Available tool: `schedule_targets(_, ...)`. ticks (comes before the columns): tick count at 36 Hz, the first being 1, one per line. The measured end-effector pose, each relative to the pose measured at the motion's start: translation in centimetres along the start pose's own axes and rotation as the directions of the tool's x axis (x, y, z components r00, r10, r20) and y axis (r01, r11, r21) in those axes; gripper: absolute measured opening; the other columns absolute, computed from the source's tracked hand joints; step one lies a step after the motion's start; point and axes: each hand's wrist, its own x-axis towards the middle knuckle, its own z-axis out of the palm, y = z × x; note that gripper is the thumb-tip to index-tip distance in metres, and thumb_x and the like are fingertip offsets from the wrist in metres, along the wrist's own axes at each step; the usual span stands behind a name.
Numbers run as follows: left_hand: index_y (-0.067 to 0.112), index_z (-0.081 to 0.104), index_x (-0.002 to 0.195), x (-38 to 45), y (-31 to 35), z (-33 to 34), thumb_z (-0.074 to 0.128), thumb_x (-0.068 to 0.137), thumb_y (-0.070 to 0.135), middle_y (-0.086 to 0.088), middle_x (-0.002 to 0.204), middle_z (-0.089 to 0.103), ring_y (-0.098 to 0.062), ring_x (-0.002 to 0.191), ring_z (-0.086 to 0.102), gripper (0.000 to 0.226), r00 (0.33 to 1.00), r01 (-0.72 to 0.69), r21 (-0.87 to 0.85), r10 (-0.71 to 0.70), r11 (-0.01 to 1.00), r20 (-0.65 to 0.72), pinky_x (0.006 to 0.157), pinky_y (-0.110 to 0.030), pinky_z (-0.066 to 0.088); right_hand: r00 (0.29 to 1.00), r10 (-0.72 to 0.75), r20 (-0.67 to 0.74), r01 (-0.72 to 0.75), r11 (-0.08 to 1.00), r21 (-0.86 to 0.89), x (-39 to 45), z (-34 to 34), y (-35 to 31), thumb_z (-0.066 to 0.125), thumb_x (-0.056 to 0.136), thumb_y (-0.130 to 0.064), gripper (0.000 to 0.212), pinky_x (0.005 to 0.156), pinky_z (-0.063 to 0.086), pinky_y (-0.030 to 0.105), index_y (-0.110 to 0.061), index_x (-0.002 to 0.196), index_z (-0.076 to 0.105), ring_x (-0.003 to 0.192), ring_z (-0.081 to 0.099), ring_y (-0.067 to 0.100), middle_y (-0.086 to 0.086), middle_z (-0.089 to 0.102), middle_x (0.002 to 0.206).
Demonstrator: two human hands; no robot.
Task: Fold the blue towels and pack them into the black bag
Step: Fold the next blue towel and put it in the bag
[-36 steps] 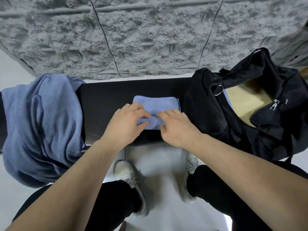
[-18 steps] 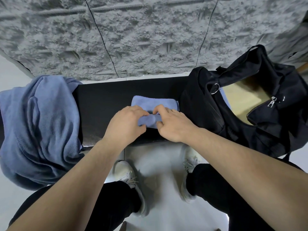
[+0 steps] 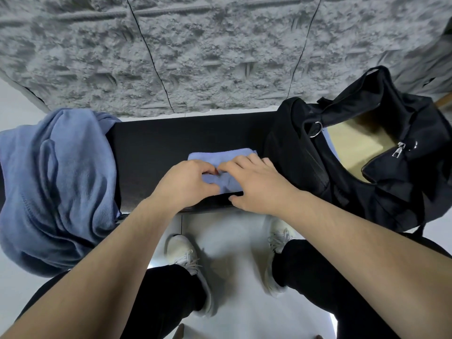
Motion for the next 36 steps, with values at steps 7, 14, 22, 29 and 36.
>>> schedule_targets(7,0.026,0.068,0.085,0.2,-0.2,-0.1,0.061,0.086,0.029,0.004,0.077,0.063,-0.015,0.070,0.057,0.007,1.000,0.006,-0.055,-0.006,0.998,0.002,0.058,-0.026,0.044,0.999,-0.008,-0.046,0.009,1.000,0.026,0.7,0.3,-0.1,0.050,0.095,-0.022,0.035,0.083,0.026,0.031,-0.025,0.131,0.049,0.114,0.041,0.021,-0.005,0.049,0.121)
schedule_targets(14,0.030,0.067,0.104,0.2,-1.3,0.7,0.065,0.084,0.029,0.011,0.104,0.060,-0.018,0.094,0.051,0.020,0.979,-0.150,-0.024,0.145,0.988,-0.145,0.084,-0.031,0.044,0.998,0.057,-0.026,-0.055,0.997,0.047,1.4,0.7,0.0,0.042,0.097,-0.024,0.036,0.089,0.031,0.038,-0.024,0.133,0.045,0.111,0.045,0.023,-0.005,0.053,0.118)
schedule_targets(22,0.030,0.063,0.089,0.2,-1.4,0.3,0.066,0.076,0.022,0.015,0.092,0.051,-0.017,0.086,0.053,0.015,0.979,-0.144,0.133,0.161,0.981,-0.125,0.066,-0.026,0.037,0.997,0.081,-0.016,-0.080,0.996,0.043,1.3,0.8,-0.2,0.040,0.097,-0.025,0.038,0.093,0.032,0.041,-0.024,0.134,0.041,0.112,0.046,0.024,-0.003,0.054,0.125)
schedule_targets(29,0.018,0.068,0.075,-0.7,0.0,-0.5,0.053,0.085,0.029,0.001,0.079,0.061,-0.017,0.075,0.058,0.021,0.992,-0.113,0.169,0.120,0.979,-0.033,0.063,-0.036,0.050,0.998,0.055,0.040,-0.059,0.994,0.094,0.6,0.8,-0.3,0.039,0.095,-0.022,0.029,0.081,0.025,0.034,-0.019,0.123,0.046,0.094,0.039,0.018,-0.002,0.055,0.111)
schedule_targets(36,0.019,0.067,0.071,-0.5,-0.7,-0.2,0.053,0.087,0.034,0.000,0.074,0.059,-0.015,0.074,0.052,0.026,0.991,-0.129,0.074,0.131,0.989,-0.020,0.059,-0.028,0.038,0.999,0.044,-0.001,-0.044,0.995,0.091,0.2,0.7,-0.5,0.040,0.094,-0.028,0.029,0.084,0.031,0.036,-0.022,0.122,0.044,0.104,0.044,0.022,-0.001,0.056,0.116)
